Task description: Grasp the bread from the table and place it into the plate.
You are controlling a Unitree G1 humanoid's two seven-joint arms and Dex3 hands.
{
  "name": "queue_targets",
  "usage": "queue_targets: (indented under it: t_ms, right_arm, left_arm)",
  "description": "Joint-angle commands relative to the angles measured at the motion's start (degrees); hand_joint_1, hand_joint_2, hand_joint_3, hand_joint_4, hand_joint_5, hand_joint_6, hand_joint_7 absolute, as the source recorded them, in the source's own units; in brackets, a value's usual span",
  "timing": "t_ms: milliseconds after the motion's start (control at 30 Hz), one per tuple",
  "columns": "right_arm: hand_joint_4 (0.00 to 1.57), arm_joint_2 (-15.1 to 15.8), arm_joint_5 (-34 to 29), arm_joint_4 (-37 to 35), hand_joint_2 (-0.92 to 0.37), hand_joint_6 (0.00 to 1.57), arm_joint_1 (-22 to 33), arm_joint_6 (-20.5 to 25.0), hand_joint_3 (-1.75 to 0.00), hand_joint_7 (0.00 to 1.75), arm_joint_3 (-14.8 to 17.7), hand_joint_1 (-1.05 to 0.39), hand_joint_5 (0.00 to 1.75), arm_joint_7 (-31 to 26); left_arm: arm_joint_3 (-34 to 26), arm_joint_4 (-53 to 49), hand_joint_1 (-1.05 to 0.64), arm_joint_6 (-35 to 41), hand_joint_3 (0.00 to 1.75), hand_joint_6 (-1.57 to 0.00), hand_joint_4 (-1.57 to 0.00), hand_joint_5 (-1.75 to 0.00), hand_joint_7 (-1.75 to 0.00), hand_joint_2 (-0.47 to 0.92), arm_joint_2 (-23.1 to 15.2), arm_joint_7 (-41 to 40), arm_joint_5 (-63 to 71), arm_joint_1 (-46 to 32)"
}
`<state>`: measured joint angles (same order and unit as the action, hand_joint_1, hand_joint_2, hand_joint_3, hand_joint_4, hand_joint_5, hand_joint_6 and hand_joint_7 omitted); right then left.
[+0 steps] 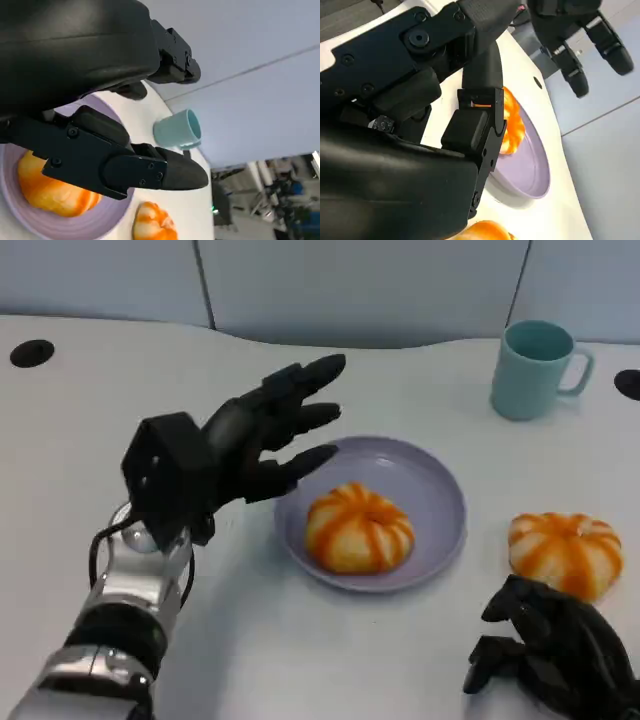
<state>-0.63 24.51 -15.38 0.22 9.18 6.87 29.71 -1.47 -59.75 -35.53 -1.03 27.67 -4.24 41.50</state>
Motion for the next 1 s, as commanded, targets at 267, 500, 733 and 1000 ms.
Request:
queue_targets:
  t_ms: [267, 500, 733, 1000]
  right_arm:
    - [1.45, 0.4, 0.2, -0.1, -0.74, 1.23, -0.4, 0.0, 0.0, 0.84, 0.6, -0.87, 0.81, -0.3]
    - [1.46, 0.2, 0.1, 0.0, -0.75, 1.23, -0.5, -0.4, 0.0, 0.85, 0.5, -0.89, 0.8, -0.3]
    - [1.46, 0.2, 0.2, 0.7, -0.74, 1.22, 0.2, 0.0, 0.0, 0.85, 0.3, -0.87, 0.78, -0.2]
    - [1.47, 0.0, 0.1, 0.6, -0.74, 1.25, -0.3, -0.1, 0.0, 0.83, 0.1, -0.89, 0.78, -0.2]
  left_arm:
    - [-8.3, 24.0, -0.44, 14.5, 0.26, -0.67, -0.56, -0.92, -0.16, 0.92, 5.6, 2.9, -19.9, -18.2]
    - [-10.5, 36.5, -0.38, 21.6, 0.29, -0.82, -0.65, -1.14, -0.26, 0.92, 7.9, -1.0, -23.9, -28.7]
    - [-9.8, 46.0, -0.36, 26.1, 0.22, -0.75, -0.58, -1.42, -0.54, 0.92, 8.9, -5.5, -23.3, -37.9]
    - [-9.2, 50.3, -0.35, 29.4, 0.23, -0.6, -0.59, -1.57, -0.91, 0.92, 8.4, -6.6, -23.5, -44.2]
